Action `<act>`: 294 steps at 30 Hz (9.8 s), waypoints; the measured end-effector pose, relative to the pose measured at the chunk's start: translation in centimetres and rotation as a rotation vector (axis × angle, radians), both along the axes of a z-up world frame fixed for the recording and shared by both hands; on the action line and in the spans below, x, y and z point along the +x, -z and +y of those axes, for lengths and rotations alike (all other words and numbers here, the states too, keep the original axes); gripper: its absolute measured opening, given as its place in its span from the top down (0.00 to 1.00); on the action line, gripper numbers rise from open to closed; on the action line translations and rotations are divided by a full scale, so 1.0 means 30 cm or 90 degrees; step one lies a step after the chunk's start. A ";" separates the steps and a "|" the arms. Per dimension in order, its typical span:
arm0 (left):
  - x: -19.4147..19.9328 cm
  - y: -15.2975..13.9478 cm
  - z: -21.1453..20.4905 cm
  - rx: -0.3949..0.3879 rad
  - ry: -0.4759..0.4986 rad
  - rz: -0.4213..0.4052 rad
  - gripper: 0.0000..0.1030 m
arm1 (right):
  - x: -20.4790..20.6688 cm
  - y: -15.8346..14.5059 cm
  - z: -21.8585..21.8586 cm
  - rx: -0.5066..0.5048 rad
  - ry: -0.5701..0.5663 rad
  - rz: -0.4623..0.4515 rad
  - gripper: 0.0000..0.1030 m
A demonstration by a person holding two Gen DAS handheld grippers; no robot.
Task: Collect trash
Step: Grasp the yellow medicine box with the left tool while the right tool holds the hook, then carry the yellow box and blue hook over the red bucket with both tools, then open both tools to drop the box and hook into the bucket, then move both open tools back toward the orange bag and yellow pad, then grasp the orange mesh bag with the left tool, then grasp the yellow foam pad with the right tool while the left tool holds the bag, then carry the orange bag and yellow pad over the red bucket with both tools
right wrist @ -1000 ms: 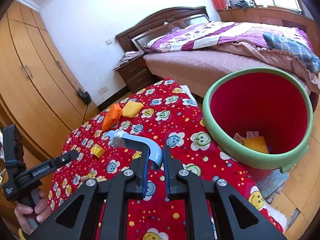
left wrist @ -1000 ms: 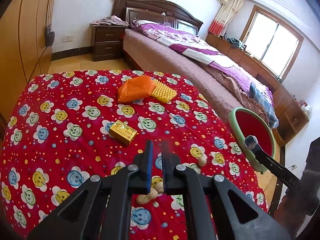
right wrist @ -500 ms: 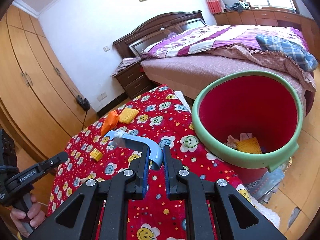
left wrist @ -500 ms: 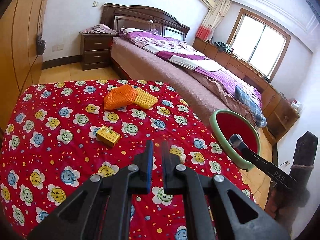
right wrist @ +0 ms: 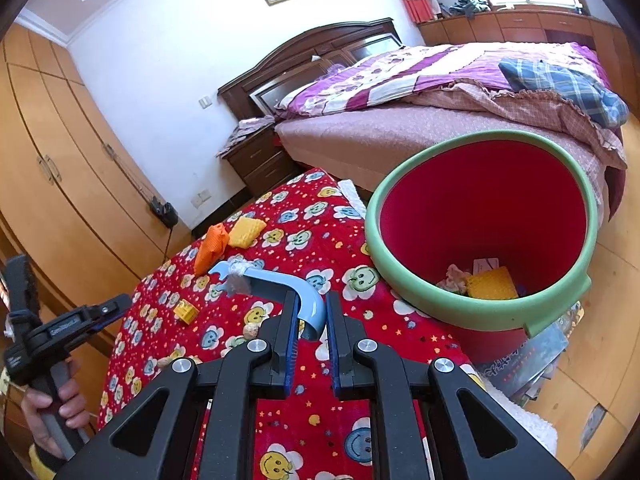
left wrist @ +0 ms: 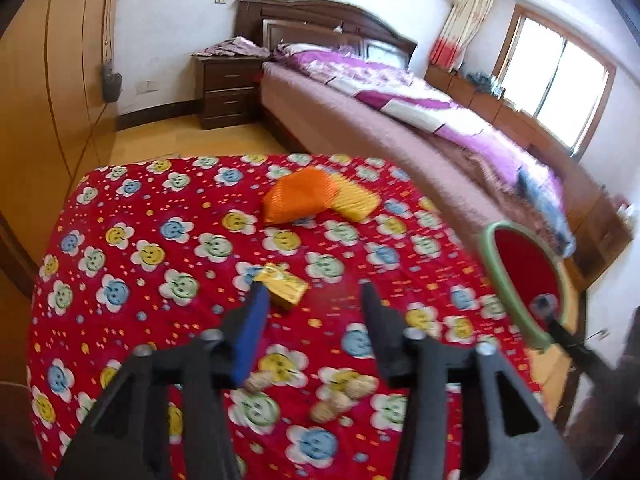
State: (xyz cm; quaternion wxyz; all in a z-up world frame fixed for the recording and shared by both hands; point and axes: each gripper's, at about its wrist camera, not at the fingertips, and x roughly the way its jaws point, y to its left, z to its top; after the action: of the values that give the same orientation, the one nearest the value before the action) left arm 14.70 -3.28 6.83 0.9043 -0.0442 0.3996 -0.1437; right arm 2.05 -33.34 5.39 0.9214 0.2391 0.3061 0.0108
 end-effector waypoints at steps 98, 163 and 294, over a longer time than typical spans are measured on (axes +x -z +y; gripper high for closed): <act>-0.038 0.061 -0.860 0.005 0.333 0.010 0.45 | -0.024 0.129 -0.475 0.025 0.197 0.020 0.73; 0.590 0.161 -0.103 0.042 -0.012 0.051 0.40 | 0.541 0.011 0.072 -0.049 -0.049 0.056 0.40; -0.049 -0.153 -0.568 -0.054 0.184 -0.085 0.84 | -0.062 -0.101 -0.230 -0.043 0.130 -0.059 0.93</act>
State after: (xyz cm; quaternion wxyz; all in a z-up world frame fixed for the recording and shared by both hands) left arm 13.22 -20.32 11.41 0.8961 -0.0144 0.3344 -0.2916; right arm 0.19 -40.23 8.41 0.9385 0.2368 0.2375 -0.0823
